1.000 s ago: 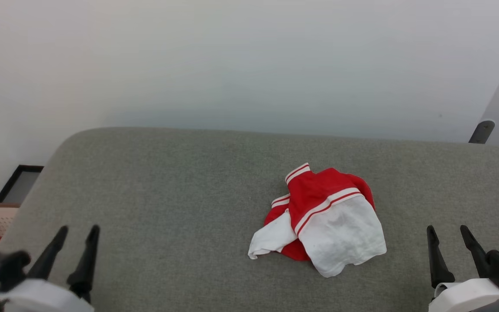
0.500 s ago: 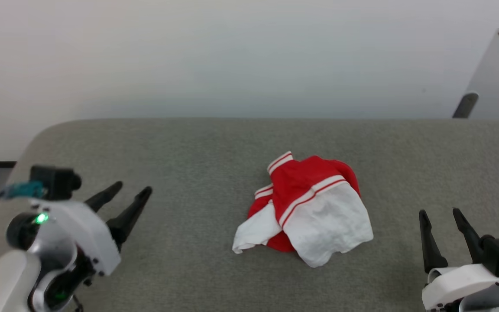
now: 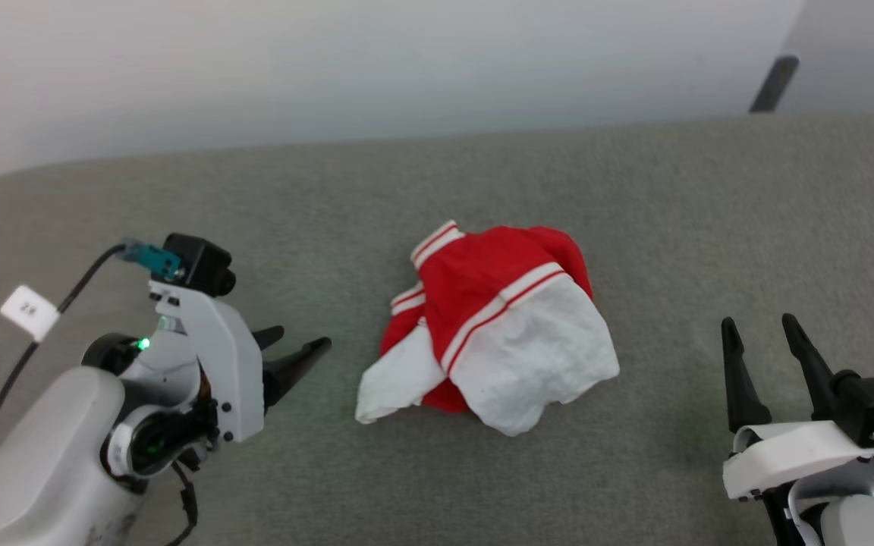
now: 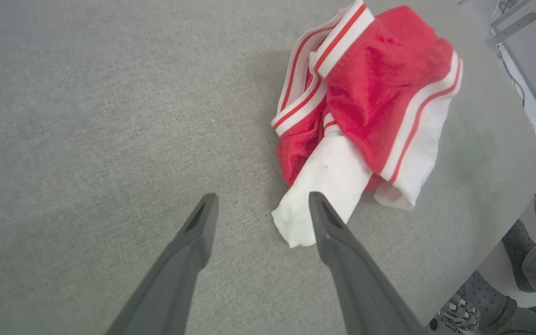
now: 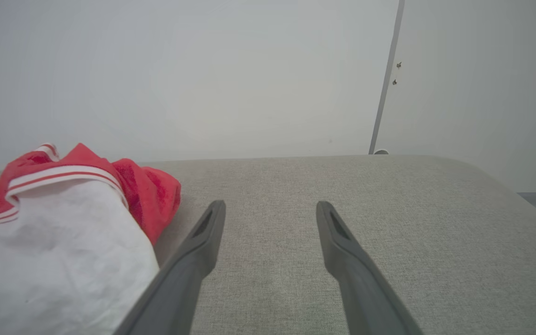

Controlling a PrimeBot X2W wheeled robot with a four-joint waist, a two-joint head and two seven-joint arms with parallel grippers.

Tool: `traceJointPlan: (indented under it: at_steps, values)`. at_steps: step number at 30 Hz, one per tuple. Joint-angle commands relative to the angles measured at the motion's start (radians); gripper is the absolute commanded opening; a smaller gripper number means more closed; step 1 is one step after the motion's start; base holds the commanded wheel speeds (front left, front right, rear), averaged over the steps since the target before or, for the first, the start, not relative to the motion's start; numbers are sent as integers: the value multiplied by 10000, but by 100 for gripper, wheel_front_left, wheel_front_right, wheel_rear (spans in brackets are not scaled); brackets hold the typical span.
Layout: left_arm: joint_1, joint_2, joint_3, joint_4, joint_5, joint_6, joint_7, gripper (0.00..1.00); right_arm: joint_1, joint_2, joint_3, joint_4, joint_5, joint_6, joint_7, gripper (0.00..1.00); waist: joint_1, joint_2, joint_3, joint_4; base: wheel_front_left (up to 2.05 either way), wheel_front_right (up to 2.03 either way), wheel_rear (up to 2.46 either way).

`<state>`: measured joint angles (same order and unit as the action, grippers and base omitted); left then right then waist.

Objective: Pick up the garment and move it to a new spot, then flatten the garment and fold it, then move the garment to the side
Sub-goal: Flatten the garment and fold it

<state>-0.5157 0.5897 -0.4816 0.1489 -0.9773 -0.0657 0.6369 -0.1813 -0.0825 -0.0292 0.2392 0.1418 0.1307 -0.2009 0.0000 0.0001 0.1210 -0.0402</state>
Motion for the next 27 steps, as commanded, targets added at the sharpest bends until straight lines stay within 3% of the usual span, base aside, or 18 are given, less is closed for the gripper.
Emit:
traceJointPlan:
  at_steps: [1,12,23,24,25,26,27]
  values:
    - [-186,-55,-63,156,-35,31,166,100,-203,62,3,36,-56,1,-93,100,0,-1,599,-542,0,0,0]
    - [-428,-429,-472,1149,-556,484,1514,100,-527,191,8,358,-77,1,-383,100,0,-1,1049,-956,0,0,0]
    - [-393,-830,-730,1777,-708,448,1707,100,-731,263,-13,548,-126,1,-472,100,0,-1,1235,-902,0,0,0]
    - [-411,-870,-753,1845,-725,400,1738,74,-753,266,-2,569,-122,1,-486,100,0,-1,1242,-881,0,0,0]
    - [-431,-929,-729,1914,-803,390,1712,27,-779,269,3,585,-127,1,-496,100,0,-1,1244,-857,0,0,0]
    - [-462,-968,-717,1967,-805,353,1683,0,-788,275,9,595,-137,1,-507,100,0,-1,1238,-834,0,0,0]
    - [-499,-953,-720,2031,-801,314,1685,0,-771,277,13,616,-139,1,-516,100,0,-1,1226,-813,0,0,0]
